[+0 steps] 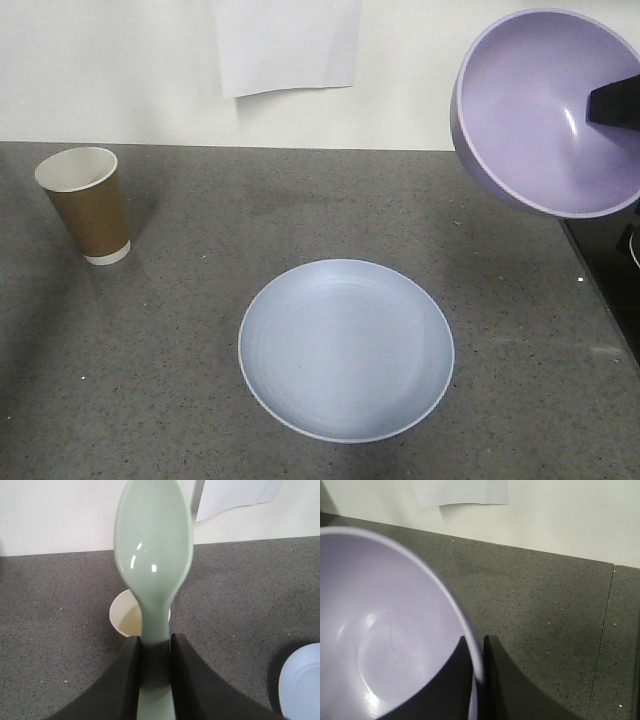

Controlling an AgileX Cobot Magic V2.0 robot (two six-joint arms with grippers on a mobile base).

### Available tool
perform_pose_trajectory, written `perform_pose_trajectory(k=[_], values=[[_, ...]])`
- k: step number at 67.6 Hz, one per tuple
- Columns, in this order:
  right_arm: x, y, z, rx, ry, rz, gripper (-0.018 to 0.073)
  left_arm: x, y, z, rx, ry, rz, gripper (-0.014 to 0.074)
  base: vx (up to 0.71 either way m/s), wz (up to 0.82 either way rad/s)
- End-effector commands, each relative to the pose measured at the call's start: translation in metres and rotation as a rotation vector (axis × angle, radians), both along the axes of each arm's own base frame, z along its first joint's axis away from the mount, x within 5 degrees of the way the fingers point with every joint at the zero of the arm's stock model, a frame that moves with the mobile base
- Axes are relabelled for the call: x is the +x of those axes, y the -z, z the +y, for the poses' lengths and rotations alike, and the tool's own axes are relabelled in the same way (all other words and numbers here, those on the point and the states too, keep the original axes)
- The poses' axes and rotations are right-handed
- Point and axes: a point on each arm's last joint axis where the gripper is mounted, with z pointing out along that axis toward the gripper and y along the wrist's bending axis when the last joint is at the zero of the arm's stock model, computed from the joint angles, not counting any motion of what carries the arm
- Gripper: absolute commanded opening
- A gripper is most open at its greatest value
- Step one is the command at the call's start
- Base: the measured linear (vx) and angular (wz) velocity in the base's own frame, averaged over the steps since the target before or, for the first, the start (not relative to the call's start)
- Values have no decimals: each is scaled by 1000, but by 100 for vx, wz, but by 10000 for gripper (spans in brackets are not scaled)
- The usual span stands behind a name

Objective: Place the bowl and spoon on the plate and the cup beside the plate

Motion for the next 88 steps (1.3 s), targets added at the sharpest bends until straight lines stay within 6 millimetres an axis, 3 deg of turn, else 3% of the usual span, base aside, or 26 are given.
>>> perform_pose_trajectory(k=[1,88], values=[[-5,-18,-1,27,20,-101,-6,-6,-16,-2,-19,-3,-100,-8,0,0],[-3,-18,1,44,1,-108,-6,-6,-16,-2,-19,-3,-100,-8,0,0]])
